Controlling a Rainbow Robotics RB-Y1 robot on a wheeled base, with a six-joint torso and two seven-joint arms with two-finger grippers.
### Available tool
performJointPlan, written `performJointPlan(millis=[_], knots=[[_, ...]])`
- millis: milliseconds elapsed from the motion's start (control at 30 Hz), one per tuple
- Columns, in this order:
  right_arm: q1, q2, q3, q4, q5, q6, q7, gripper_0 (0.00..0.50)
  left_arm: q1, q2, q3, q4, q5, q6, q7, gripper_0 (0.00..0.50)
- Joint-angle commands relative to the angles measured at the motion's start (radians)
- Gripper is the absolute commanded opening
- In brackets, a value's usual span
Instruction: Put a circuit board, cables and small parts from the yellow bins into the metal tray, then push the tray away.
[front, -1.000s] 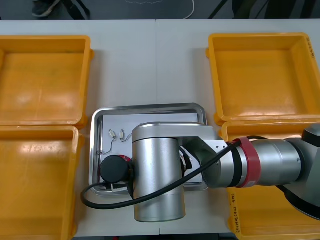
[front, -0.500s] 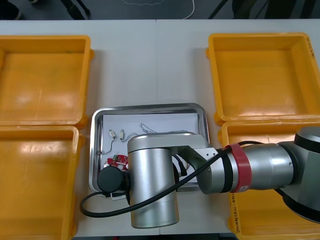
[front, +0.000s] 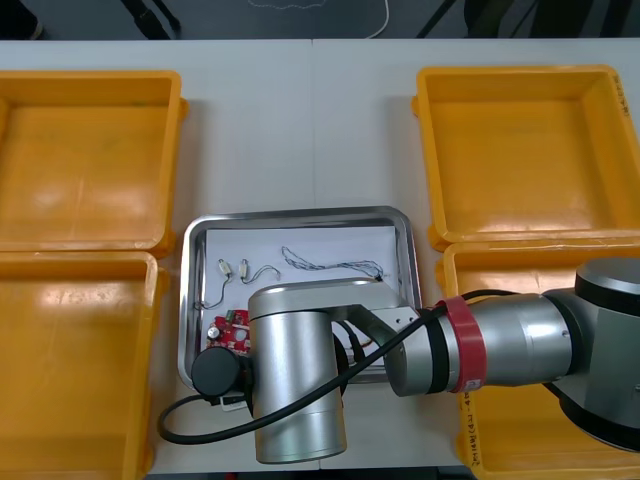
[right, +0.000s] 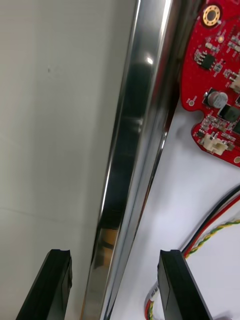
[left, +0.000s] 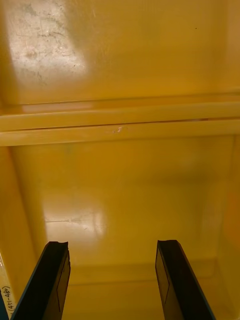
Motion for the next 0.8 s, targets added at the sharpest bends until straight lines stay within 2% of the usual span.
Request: performJointPlan(millis=[33,500,567,633,667,800], knots=[[-0.033,0.03,0.021,0.001,0.009,-0.02,0.004,0.5,0.015,0.045,0.027,-0.025,0.002,0.006,-0.083,0.5],[-0.033,0.03,0.025,0.036,0.01,-0.038,-0.007,0.5,0.015,0.045,0.027,-0.025,0.002,0.006,-0.083,0.5],[-0.033,0.03,0.023,0.041,0.01,-0.038,-0.01,0.481,0.015,0.045,0.027,-0.025,0.002,0.006,-0.083,0.5],[-0.031,0.03,0.025,0.047,0.012,-0.041,-0.014,0.413,0.015,0.045,0.027,-0.025,0.002,0.006,-0.083,0.5],[-0.031,0.03,0.025,0.047,0.012,-0.041,-0.016,0.396,0.015,0.045,0.027,-0.025,0.002,0.006,-0.083,0.5],[-0.031,0.03,0.025,0.049,0.013,-0.041,-0.024,0.253,0.015,0.045,0.027,-0.025,0.002,0.006,-0.083,0.5]])
